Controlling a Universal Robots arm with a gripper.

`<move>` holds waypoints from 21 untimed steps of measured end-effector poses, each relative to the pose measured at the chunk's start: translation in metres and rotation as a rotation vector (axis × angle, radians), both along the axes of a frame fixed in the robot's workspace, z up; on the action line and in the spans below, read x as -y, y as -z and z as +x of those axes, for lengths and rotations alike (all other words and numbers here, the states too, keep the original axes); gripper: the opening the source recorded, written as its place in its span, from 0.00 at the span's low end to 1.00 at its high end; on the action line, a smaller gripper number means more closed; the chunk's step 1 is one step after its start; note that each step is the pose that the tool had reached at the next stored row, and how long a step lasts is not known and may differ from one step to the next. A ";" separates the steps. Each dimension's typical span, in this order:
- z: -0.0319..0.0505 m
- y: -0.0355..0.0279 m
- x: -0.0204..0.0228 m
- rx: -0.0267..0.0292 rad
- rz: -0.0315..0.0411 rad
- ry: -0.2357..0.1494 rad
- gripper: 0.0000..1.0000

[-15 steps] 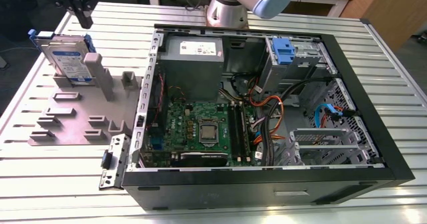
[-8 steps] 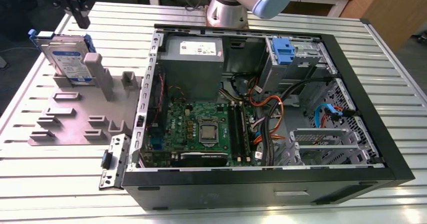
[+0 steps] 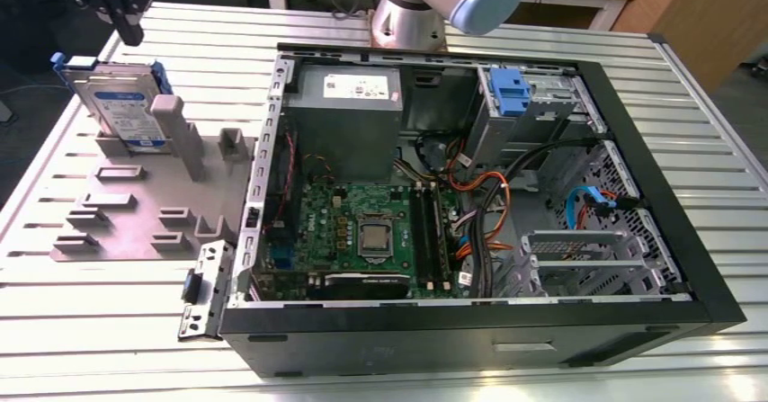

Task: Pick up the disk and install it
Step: 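Reach for the disk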

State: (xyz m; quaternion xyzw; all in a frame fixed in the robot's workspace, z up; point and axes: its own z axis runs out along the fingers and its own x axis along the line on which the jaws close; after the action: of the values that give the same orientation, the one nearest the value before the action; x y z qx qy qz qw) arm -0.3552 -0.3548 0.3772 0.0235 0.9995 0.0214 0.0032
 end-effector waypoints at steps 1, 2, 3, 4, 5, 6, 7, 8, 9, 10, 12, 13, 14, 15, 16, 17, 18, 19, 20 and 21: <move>-0.0025 0.0004 -0.0003 -0.0005 0.0000 0.000 0.11; -0.0035 0.0005 -0.0004 -0.0010 0.0000 0.000 0.11; -0.0036 0.0006 -0.0004 -0.0012 0.0000 0.000 0.11; -0.0037 0.0006 -0.0004 -0.0017 0.0000 0.000 0.11; -0.0037 0.0007 -0.0004 -0.0020 0.0000 0.000 0.11; -0.0037 0.0007 -0.0004 -0.0020 -0.0001 0.000 0.11; -0.0037 0.0007 -0.0004 -0.0020 0.0000 0.000 0.11; -0.0037 0.0007 -0.0004 -0.0020 0.0000 0.000 0.11; -0.0037 0.0007 -0.0004 -0.0020 0.0000 0.000 0.11; -0.0037 0.0007 -0.0004 -0.0020 0.0000 0.000 0.11; -0.0038 0.0008 -0.0004 -0.0019 0.0001 0.000 0.11; -0.0039 0.0008 -0.0003 -0.0019 0.0000 0.000 0.11; -0.0042 0.0008 -0.0004 -0.0019 0.0001 0.000 0.11; -0.0048 0.0008 -0.0004 -0.0020 0.0000 0.000 0.11; -0.0055 0.0007 -0.0004 -0.0021 0.0000 0.000 0.11; -0.0066 0.0008 -0.0005 -0.0020 0.0000 0.000 0.11; -0.0080 0.0010 -0.0005 -0.0020 0.0000 0.000 0.11; -0.0097 0.0011 -0.0007 -0.0020 0.0000 0.000 0.11; -0.0118 0.0013 -0.0009 -0.0022 -0.0001 0.000 0.11; -0.0143 0.0018 -0.0017 -0.0022 -0.0001 0.000 0.11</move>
State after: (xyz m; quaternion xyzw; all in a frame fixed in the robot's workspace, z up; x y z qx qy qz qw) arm -0.3695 -0.3531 0.3754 0.0235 0.9995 0.0213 0.0021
